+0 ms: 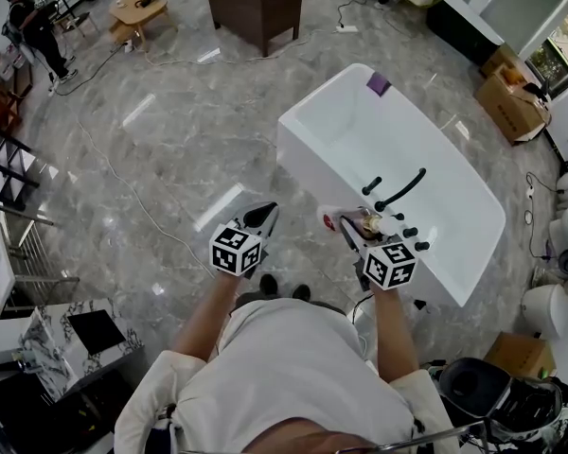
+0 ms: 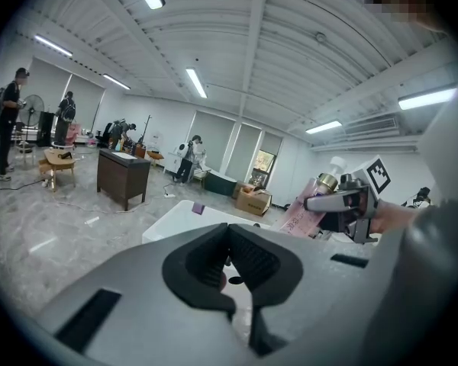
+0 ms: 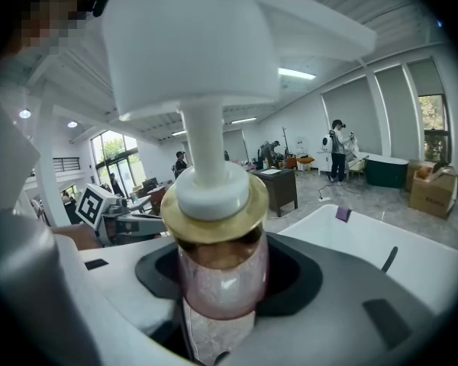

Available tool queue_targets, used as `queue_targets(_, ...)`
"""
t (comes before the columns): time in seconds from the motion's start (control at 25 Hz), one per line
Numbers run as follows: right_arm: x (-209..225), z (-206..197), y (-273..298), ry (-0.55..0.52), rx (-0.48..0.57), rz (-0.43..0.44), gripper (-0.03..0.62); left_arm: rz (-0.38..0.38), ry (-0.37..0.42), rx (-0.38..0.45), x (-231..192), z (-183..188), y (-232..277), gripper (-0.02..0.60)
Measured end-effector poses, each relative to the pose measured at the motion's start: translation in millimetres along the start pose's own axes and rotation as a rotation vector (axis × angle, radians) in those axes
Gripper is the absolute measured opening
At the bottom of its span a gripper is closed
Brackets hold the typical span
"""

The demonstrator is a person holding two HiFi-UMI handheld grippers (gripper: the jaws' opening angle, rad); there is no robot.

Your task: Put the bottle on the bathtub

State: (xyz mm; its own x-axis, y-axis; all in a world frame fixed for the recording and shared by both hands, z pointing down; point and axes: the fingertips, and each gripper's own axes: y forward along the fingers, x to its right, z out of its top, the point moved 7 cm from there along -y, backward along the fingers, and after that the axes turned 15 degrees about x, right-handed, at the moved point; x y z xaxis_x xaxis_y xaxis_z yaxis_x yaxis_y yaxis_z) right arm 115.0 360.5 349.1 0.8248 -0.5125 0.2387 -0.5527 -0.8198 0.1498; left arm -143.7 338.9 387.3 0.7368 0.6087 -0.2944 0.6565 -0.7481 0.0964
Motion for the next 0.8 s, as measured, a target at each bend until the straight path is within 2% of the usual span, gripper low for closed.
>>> queue_targets(0.56, -24.3, -5.7, 44.0, -0.009, 0.003, -0.034, 0.233, -0.027, -0.005, -0.014, -53.8, 5.4, -6.8, 0.008)
queue_targets(0.8, -19.9, -2.2, 61.4, -0.003, 0.001, -0.039, 0.233, -0.021, -0.008, -0.010, -67.2, 13.8, -0.9, 0.008)
